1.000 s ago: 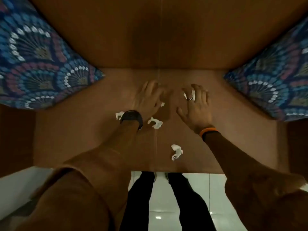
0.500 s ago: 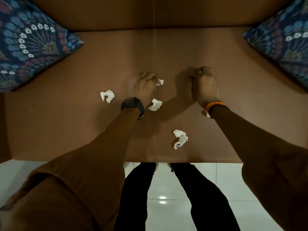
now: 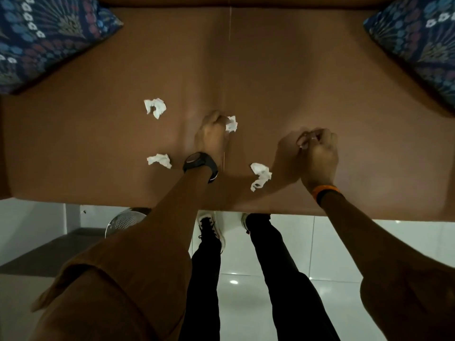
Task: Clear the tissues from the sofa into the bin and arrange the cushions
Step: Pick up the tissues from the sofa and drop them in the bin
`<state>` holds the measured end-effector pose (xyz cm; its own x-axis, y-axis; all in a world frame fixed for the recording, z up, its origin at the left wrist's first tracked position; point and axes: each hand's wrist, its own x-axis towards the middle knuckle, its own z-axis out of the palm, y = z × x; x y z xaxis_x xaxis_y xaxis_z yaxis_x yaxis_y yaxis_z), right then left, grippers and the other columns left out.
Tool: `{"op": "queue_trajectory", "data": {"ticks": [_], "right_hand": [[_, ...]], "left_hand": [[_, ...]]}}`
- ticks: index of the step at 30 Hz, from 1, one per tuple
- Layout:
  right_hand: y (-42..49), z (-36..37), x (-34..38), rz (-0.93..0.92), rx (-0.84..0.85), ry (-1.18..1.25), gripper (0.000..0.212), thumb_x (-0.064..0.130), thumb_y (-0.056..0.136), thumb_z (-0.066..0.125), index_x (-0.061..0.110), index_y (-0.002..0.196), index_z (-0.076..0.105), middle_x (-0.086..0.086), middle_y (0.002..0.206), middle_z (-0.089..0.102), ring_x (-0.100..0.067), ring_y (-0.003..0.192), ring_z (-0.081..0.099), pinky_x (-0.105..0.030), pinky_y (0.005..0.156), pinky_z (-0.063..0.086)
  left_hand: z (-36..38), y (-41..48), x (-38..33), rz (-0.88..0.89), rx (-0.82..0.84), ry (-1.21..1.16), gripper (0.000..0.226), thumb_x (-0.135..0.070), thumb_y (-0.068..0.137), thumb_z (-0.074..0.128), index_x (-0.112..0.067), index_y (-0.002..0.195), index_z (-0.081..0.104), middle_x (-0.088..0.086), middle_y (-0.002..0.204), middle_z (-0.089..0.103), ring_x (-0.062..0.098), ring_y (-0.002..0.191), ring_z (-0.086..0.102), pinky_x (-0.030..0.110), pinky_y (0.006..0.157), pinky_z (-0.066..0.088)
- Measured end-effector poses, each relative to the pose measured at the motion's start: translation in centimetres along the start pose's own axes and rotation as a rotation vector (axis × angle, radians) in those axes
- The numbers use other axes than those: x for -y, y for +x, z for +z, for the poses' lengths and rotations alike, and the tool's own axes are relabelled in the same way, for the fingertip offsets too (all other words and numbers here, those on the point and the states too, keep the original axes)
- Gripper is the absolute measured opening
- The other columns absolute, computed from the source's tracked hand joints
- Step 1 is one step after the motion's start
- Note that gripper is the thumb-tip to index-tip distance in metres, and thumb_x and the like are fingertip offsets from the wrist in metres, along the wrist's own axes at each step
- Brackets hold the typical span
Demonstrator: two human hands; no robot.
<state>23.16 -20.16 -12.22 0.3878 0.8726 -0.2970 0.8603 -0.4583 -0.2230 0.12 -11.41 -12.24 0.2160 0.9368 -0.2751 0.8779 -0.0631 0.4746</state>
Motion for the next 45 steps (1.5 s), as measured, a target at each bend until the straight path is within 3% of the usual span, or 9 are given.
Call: {"op": "queue_trajectory", "data": {"ticks": [7,11,18,22,27,29,31,38,45], "right_hand": [[-2.6,-0.6,9.2,-0.133,-0.137,0.340,0.029,-0.008,0.079,0.052,0.003,0.085,0.077,-0.017,0.109,0.069,-0.034,0.103,0.066,-0.032,0.080,0.050],[-10.0,2.1,17.4,-0.249,-0.023,0.465,0.023,-0.010,0.078,0.063,0.006,0.084,0.079,-0.016,0.104,0.071,-0.023,0.094,0.067,-0.013,0.079,0.038],[-24.4,15.6,26.8,-0.449,0.442,0.442,0.029,-0.012,0.084,0.060,0.006,0.092,0.081,-0.011,0.114,0.072,-0.027,0.112,0.065,-0.038,0.095,0.056],[-27.4,23.4,28.9,-0.557,0.653,0.251,0.030,-0.005,0.088,0.063,0.006,0.111,0.078,-0.015,0.129,0.069,-0.033,0.125,0.061,-0.043,0.104,0.054],[-28.2,30.0,30.4,-0.682,0.862,0.047,0.054,0.004,0.096,0.063,0.010,0.148,0.051,-0.014,0.157,0.047,-0.035,0.145,0.044,-0.046,0.121,0.039],[-28.2,30.8,30.2,-0.674,0.894,0.022,0.063,0.003,0.097,0.062,0.013,0.155,0.040,-0.014,0.165,0.035,-0.035,0.153,0.034,-0.049,0.125,0.034],[-28.4,29.9,29.8,-0.667,0.840,0.038,0.067,0.005,0.097,0.064,0.016,0.157,0.037,-0.014,0.167,0.030,-0.037,0.153,0.033,-0.052,0.124,0.035],[-28.8,19.9,25.6,-0.591,0.498,0.244,0.052,-0.009,0.092,0.055,0.013,0.139,0.062,-0.006,0.151,0.054,-0.024,0.137,0.056,-0.040,0.106,0.056],[-22.0,11.0,18.3,-0.374,0.034,0.328,0.026,-0.002,0.085,0.057,0.013,0.093,0.077,-0.006,0.128,0.067,-0.025,0.122,0.054,-0.042,0.094,0.057]], "left_hand": [[-1.3,-5.7,2.7,-0.059,-0.052,-0.170,0.014,0.002,0.083,0.063,-0.005,0.093,0.070,0.011,0.109,0.068,0.029,0.086,0.066,0.033,0.075,0.053],[-2.5,-13.9,8.0,-0.188,-0.105,-0.285,0.013,0.000,0.080,0.065,-0.009,0.088,0.066,0.010,0.105,0.068,0.023,0.086,0.065,0.025,0.075,0.049],[-0.5,-28.7,23.5,-0.600,-0.129,-0.387,0.022,-0.001,0.078,0.070,-0.018,0.089,0.061,-0.002,0.091,0.061,0.020,0.084,0.061,0.004,0.075,0.037],[2.4,-31.3,30.8,-0.665,-0.046,-0.439,0.019,-0.003,0.083,0.072,-0.008,0.100,0.067,0.011,0.110,0.069,0.027,0.103,0.064,0.030,0.087,0.049],[5.8,-31.4,35.5,-0.654,0.089,-0.442,0.052,-0.009,0.087,0.073,-0.007,0.134,0.052,0.013,0.132,0.062,0.029,0.123,0.057,-0.003,0.092,0.031],[6.0,-31.3,36.1,-0.654,0.141,-0.419,0.074,-0.013,0.082,0.078,-0.007,0.145,0.040,0.013,0.142,0.055,0.029,0.130,0.051,0.018,0.106,0.036],[5.5,-31.1,35.7,-0.645,0.167,-0.385,0.086,-0.019,0.078,0.082,-0.008,0.148,0.034,0.014,0.147,0.049,0.029,0.134,0.048,0.034,0.113,0.037],[1.2,-29.7,28.1,-0.494,0.131,-0.203,0.077,-0.030,0.088,0.073,-0.011,0.150,0.032,0.013,0.153,0.042,0.031,0.141,0.040,0.046,0.119,0.032],[-2.0,-24.2,17.6,-0.212,-0.178,-0.184,0.045,-0.011,0.084,0.071,-0.009,0.128,0.061,0.015,0.128,0.060,0.033,0.116,0.059,0.042,0.091,0.053]]}}
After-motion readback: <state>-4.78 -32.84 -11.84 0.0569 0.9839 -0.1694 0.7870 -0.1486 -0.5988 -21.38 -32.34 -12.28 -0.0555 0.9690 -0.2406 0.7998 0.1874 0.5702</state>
